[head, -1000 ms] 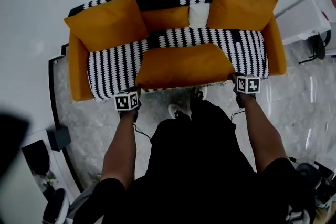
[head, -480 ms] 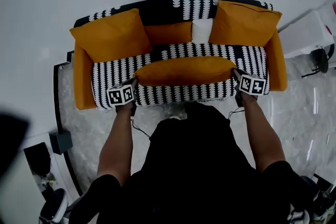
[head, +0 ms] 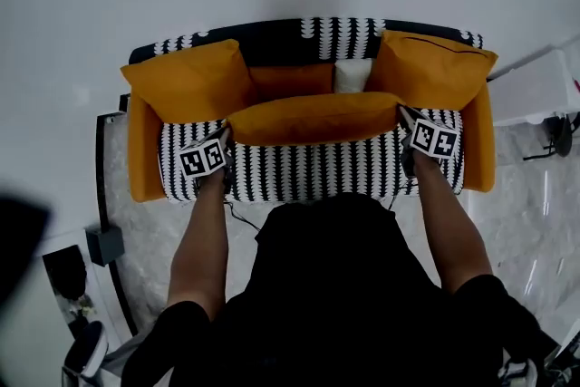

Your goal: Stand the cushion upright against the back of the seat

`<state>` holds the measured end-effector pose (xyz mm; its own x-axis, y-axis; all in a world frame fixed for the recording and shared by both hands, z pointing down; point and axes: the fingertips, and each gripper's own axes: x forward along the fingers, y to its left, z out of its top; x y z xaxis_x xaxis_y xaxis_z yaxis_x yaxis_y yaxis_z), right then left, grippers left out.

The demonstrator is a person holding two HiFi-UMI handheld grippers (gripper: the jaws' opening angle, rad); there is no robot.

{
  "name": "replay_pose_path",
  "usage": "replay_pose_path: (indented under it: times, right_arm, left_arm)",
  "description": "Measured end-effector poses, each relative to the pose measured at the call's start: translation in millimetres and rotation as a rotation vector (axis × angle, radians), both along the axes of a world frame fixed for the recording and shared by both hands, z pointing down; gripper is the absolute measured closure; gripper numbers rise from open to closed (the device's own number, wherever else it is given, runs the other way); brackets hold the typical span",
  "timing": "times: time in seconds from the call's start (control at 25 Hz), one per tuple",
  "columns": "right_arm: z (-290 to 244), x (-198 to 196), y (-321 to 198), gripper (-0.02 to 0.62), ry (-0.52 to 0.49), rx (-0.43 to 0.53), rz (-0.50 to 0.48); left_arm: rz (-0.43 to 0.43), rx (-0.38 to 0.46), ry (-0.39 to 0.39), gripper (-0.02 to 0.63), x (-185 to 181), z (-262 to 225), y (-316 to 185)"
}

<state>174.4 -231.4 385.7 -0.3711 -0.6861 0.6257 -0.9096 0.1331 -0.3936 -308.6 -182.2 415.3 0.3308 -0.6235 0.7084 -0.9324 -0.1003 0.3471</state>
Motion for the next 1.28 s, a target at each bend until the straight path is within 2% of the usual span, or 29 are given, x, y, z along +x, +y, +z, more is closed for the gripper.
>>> replay_pose_path:
  times: [0.28, 0.48, 0.88, 1.08, 1.28]
  right_arm:
    - [-10.8, 1.4, -78.5, 0.543, -0.022, 0.041, -0.031]
    - [9.6, -5.3, -120.8, 0.543, 0.016, -0.001, -0.061]
    - [55.2, -1.9, -165.3, 0.541, 0.097, -0.09, -0.07]
    - [76.4, 3.9, -174.2, 0.541, 0.143, -0.124, -0.045]
    - [92.2, 3.8, -184.2, 0.541, 0.164, -0.147, -0.068]
  left_arm:
    - [-0.024, 0.053, -0.017, 0.577, -2.1, -10.9, -77.3]
    - [-0.066, 0.011, -0.038, 0.575, -5.8, 1.0, -119.1]
    - [-0.082, -0.005, -0.035, 0.575, -3.1, 30.5, -169.5]
    - [-0.099, -0.002, -0.006, 0.575, 0.7, 41.6, -188.4]
    - [-0.097, -0.01, -0.009, 0.575, 0.9, 53.0, -204.9]
